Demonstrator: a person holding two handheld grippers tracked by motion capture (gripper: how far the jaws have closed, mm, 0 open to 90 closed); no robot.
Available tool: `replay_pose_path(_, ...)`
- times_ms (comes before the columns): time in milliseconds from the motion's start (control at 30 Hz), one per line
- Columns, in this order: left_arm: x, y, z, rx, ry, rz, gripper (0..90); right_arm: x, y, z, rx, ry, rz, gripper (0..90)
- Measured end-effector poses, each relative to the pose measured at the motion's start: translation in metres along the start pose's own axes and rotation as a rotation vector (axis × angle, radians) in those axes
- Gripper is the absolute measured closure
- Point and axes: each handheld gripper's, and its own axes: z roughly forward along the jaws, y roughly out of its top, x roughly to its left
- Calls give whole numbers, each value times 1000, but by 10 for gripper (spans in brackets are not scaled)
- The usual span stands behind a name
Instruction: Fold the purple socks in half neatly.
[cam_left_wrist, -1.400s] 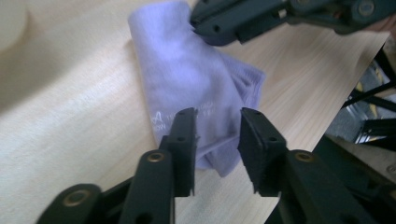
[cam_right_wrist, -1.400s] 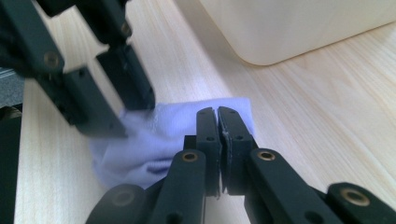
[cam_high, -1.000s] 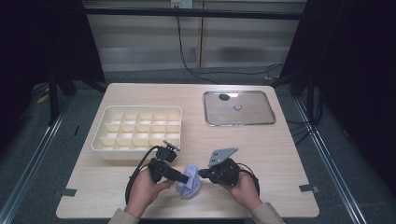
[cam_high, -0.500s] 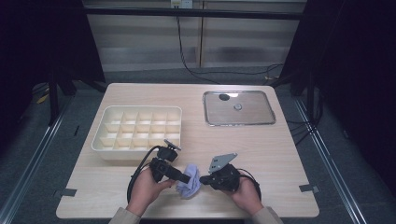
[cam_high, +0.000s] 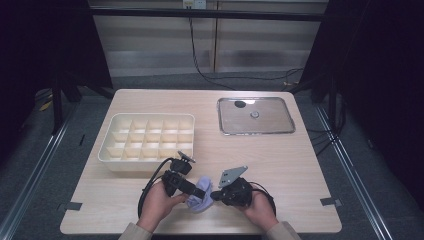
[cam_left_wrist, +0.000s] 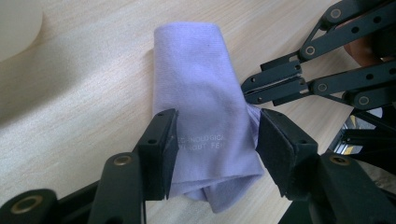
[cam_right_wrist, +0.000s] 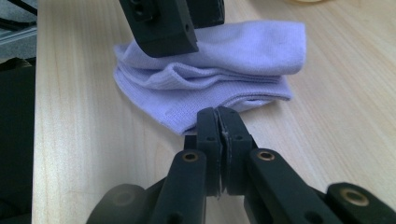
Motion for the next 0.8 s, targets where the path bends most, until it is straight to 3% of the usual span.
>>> replay_pose_path(167,2,-1,0,-3,-1,-13,479,0,1,1,-2,3,-5,876)
replay_pose_path(333,3,-1,-6,-10,19,-1,467,2,2,2,-1,3,-1,876)
replay_pose_path(467,7,1,-12,-2,38,-15,451,1,2,2,-1,4,-3,876)
replay_pose_path(633,12,-1,-4,17,13,-40,434,2,2,2,1,3,-15,877)
replay_pose_path(800,11,-2,4,29,2,-39,421,2,3,3,1,2,-17,880)
